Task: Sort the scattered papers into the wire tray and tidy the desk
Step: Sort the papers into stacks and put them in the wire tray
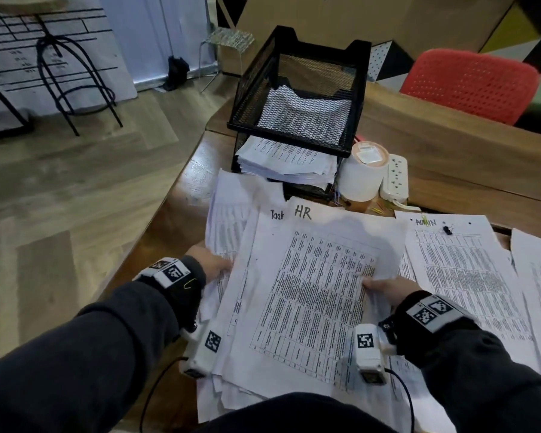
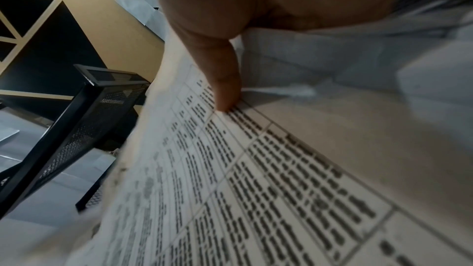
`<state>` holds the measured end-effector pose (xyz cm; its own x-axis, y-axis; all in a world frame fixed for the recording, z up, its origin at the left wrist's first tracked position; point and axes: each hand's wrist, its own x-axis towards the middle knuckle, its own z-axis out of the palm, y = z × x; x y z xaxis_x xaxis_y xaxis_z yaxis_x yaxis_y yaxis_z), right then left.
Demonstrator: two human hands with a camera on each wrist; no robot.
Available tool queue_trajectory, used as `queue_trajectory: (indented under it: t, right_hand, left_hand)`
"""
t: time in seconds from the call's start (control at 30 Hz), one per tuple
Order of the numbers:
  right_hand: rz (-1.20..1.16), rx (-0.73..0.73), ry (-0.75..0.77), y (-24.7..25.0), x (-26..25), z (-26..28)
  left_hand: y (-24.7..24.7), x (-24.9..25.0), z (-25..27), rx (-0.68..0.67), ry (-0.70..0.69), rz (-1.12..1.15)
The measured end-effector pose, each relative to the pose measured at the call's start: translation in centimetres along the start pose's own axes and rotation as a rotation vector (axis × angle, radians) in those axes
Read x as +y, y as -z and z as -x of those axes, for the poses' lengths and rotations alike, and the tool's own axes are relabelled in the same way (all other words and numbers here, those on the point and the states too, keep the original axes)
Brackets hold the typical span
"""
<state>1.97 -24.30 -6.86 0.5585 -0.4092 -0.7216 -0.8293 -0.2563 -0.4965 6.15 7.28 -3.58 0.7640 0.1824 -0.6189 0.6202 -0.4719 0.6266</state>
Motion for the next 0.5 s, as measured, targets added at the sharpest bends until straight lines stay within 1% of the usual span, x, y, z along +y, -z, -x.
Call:
queue_trajectory:
  t: [0.17, 0.23, 0.3, 0.37, 0.4, 0.47, 0.5]
  right_hand:
    - [-0.011, -0.01, 0.019, -0.6, -0.5, 0.5]
    - [-0.019, -0.029, 0.017, -1.1, -0.8, 0.3]
    - [-0.024, -0.039, 0.006, -1.5, -0.9, 0.1]
    - [-0.063, -0.033, 0.008, -1.9, -1.5, 0.3]
    - [-0.052, -0.035, 0.017, -2.0, -1.7, 0.6]
    - [-0.025, -0.034, 0.051, -2.0, -2.0, 0.6]
    - [-0.054, -0.043, 0.073, -1.9, -2.0, 0.7]
  left_hand:
    - [-0.1, 0.4, 0.3, -0.029, -0.027, 0.037]
    - [-0.5, 0.6, 0.7, -0.005, -0.046, 0.076]
    - [-1.2, 0.6, 0.9, 0.01, -0.078, 0.07]
    - [-2.1, 0.6, 0.9, -0.024, -0.127, -0.039]
    - [-2.5, 0.4, 0.9, -0.021, -0.135, -0.137]
    - [-3.1, 0.4, 1.2, 0.018, -0.133, -0.322]
    - [-3.3, 0.3, 1.2, 0.035, -0.134, -0.373]
